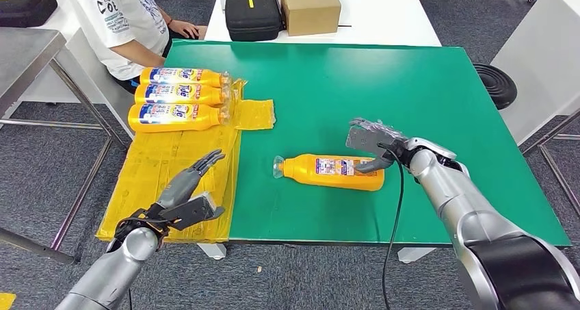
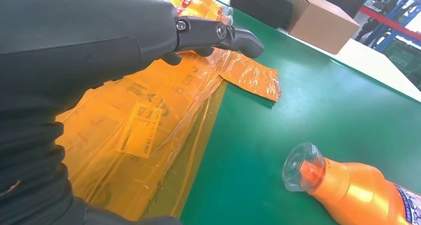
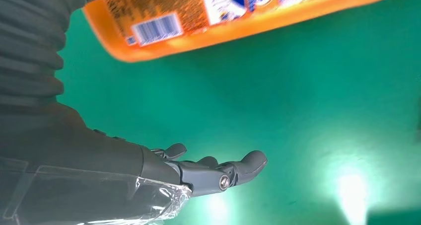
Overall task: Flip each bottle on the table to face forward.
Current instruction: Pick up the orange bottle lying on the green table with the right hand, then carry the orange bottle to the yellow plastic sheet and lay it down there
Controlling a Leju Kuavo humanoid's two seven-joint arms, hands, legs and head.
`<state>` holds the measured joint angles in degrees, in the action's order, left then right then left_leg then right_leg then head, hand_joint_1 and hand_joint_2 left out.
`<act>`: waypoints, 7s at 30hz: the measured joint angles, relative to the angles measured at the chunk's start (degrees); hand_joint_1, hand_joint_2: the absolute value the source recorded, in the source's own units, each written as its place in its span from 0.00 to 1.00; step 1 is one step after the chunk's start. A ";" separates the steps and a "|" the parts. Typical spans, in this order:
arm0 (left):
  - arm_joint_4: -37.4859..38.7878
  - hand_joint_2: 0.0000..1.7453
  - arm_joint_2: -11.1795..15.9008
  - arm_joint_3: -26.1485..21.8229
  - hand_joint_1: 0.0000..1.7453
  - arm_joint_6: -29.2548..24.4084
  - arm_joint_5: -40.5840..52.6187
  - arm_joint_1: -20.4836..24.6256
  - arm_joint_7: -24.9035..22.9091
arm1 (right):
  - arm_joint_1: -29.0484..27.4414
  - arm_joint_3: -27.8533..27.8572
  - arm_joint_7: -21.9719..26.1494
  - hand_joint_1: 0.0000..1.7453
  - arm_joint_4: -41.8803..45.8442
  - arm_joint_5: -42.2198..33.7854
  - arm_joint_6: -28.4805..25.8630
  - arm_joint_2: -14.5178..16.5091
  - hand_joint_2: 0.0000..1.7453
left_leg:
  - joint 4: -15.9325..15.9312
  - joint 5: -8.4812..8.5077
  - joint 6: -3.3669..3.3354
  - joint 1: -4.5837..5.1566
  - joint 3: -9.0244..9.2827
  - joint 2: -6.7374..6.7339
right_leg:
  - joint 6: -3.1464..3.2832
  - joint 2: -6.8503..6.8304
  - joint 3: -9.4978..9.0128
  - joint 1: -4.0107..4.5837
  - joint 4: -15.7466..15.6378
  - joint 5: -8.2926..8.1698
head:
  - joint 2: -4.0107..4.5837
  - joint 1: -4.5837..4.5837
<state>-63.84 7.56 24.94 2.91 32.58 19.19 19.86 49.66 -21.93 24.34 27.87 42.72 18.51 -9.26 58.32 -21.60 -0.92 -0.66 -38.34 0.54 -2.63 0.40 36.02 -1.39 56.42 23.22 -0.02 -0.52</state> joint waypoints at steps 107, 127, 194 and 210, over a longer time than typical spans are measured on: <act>-1.61 1.00 -7.85 -7.72 0.00 24.61 -51.62 -5.65 -4.99 | -26.74 4.78 15.51 1.00 22.21 -12.62 -17.96 20.37 1.00 | -0.02 -0.07 0.07 -0.08 -0.09 -0.02 | 0.04 -0.01 0.17 0.05 -0.01 0.08 | 0.00 0.02; -1.12 1.00 -10.84 -4.01 0.00 26.35 -55.93 -3.10 -6.76 | -26.15 -4.04 15.70 1.00 15.55 -16.99 -15.25 24.80 1.00 | -0.02 -0.07 0.07 -0.08 -0.11 -0.03 | 0.04 -0.01 0.20 0.04 -0.01 0.08 | 0.00 0.02; -1.19 1.00 -5.10 -7.29 1.00 -3.79 -14.04 1.24 -3.03 | -26.85 -4.36 12.52 0.00 11.86 -9.28 -18.25 23.84 0.00 | -0.02 -0.04 0.09 -0.14 -0.13 -0.04 | 0.06 0.05 0.26 0.08 0.01 0.07 | 0.00 0.01; 2.21 1.00 1.55 -11.44 1.00 -8.85 -1.54 7.42 -7.25 | -32.69 -0.01 11.71 0.00 22.34 -8.01 -20.72 20.29 0.00 | -0.02 -0.04 0.11 -0.19 -0.14 -0.07 | 0.07 0.09 0.28 0.15 0.02 0.06 | 0.00 0.02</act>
<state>-61.63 9.11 13.51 -5.94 31.04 26.62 12.61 16.97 -21.94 36.05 50.21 34.71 -2.21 11.03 58.30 -21.64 -0.81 -0.85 -38.48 0.47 -2.56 0.50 36.30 -1.24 56.43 23.28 -0.02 -0.50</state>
